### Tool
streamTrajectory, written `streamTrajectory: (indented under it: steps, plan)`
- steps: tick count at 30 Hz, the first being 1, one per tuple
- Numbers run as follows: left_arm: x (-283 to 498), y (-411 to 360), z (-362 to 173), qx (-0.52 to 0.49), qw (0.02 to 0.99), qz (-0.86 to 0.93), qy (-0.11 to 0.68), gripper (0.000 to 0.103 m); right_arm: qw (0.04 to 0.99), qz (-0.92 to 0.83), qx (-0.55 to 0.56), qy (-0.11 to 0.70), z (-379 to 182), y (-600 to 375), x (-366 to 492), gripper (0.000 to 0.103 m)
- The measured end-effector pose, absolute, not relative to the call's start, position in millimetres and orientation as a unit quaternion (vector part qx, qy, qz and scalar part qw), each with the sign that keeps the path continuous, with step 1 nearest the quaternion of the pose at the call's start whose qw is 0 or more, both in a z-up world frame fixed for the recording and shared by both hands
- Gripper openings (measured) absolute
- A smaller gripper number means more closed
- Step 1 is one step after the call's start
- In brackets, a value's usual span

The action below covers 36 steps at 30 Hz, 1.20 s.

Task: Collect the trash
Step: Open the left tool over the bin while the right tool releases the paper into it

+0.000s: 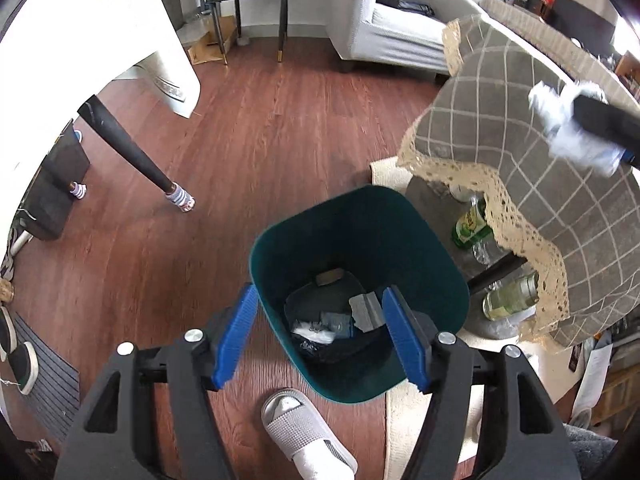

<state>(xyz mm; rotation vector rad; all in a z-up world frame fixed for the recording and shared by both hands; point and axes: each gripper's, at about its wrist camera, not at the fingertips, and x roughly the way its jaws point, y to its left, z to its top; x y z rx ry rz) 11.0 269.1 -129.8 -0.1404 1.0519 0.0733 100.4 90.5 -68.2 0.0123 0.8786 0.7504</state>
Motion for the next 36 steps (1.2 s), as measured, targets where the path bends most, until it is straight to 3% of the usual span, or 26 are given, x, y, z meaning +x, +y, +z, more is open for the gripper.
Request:
streamTrajectory:
  steps: [21,24,36]
  plan:
    - [-4,291,-82,-0.1,0.895,0.04,0.434,0.068,0.801,0.354,-0.049,0.48,-132,144,106,0.049]
    - [-6,289,-77,-0.099,0.899,0.038,0.424,0.065,0.793,0.352,-0.058,0.495,-145,149,108,0.049]
    - [-6,281,-69,-0.104,0.903,0.008,0.418,0.036,0.764,0.341,-0.101,0.538,-192,164,104,0.049]
